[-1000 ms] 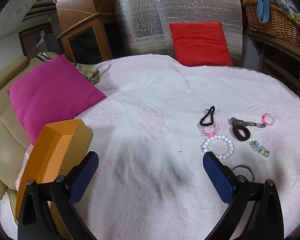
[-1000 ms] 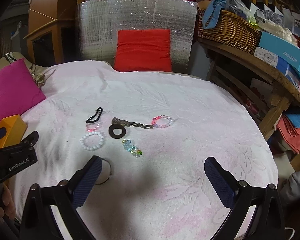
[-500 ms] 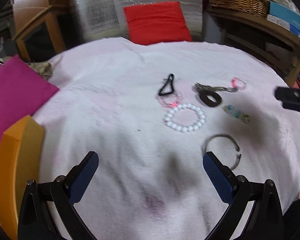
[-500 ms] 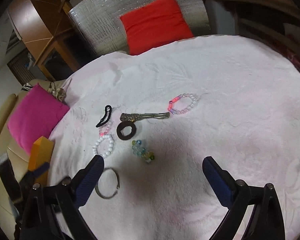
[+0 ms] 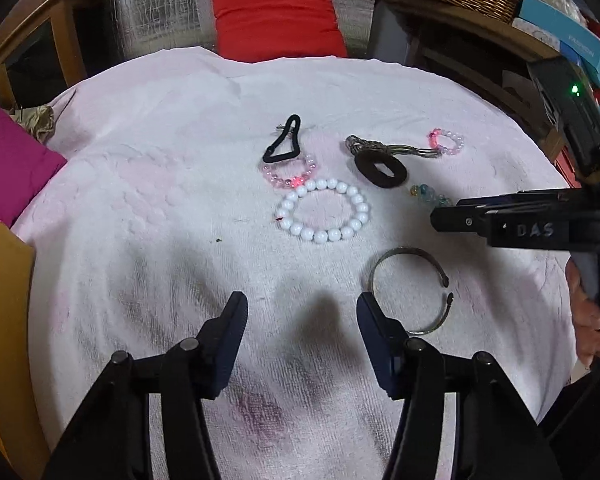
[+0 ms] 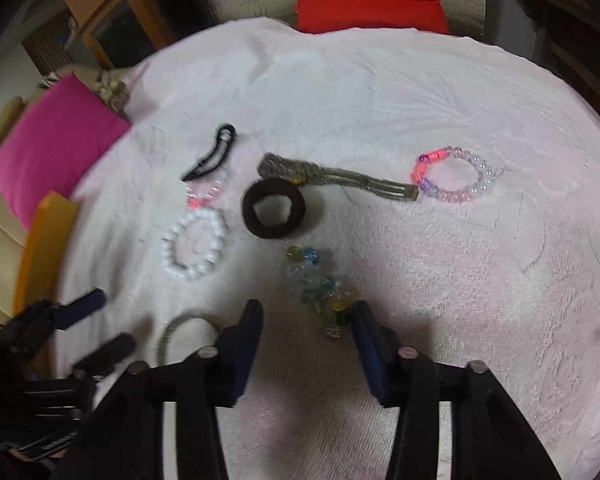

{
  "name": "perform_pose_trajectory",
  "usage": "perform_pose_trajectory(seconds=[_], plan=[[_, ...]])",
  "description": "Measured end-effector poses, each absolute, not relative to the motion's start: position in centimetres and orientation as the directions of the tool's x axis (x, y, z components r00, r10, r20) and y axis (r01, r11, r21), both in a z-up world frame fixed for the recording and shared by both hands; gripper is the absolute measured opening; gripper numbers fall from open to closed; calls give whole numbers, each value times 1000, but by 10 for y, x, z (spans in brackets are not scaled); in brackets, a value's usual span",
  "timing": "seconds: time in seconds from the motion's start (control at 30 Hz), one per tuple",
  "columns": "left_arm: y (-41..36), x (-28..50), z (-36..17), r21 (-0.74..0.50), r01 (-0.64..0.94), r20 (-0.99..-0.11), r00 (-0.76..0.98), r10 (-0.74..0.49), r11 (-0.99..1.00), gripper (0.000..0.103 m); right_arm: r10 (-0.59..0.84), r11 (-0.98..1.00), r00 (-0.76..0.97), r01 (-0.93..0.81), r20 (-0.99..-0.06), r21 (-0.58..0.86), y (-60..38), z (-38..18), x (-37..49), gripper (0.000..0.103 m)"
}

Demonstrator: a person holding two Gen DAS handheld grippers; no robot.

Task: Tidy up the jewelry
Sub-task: 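Move right tool to the glass bead charm while left tool approaches the silver bangle, then close right tool on the glass bead charm while left tool grips the silver bangle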

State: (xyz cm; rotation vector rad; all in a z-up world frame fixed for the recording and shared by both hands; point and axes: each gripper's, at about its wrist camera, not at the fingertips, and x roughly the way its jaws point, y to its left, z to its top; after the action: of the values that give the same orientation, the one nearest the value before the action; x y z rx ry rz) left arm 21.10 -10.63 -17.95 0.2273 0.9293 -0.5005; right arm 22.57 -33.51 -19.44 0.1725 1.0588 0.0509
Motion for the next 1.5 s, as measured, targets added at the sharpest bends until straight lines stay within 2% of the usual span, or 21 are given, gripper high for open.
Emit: perform_pose_trajectory(seconds=[0.23, 0.3, 0.37, 0.8, 0.87, 1.13, 1.27, 1.5], plan=[[-99, 213, -178, -2, 474, -803, 524, -284, 880, 58, -41, 999, 500, 50, -865, -19, -313, -198, 227, 26], [-98, 213, -177, 9, 465, -798, 537, -275, 885, 58, -66, 998, 507, 55, -859, -44, -308, -198, 227, 24], [-97, 213, -175, 19, 460, -792, 549, -268, 887, 58, -92, 996, 513, 54, -853, -75, -304, -197, 227, 17], [-100, 216, -178, 28, 464, -795, 548, -262, 886, 58, -147, 989, 544, 62, -826, -136, -300, -189, 218, 17], [-101, 216, -177, 29, 468, -794, 547, -264, 883, 58, -159, 987, 551, 65, -819, -147, -300, -187, 217, 12], [-108, 214, -179, 27, 493, -801, 531, -277, 870, 58, -164, 986, 557, 76, -814, -147, -305, -183, 213, 12], [-116, 213, -185, -22, 550, -824, 463, -326, 835, 58, -142, 990, 549, 89, -823, -111, -314, -184, 213, 12], [-129, 213, -195, -129, 615, -850, 336, -406, 778, 58, -53, 987, 544, 154, -838, 38, -351, -182, 210, 12]])
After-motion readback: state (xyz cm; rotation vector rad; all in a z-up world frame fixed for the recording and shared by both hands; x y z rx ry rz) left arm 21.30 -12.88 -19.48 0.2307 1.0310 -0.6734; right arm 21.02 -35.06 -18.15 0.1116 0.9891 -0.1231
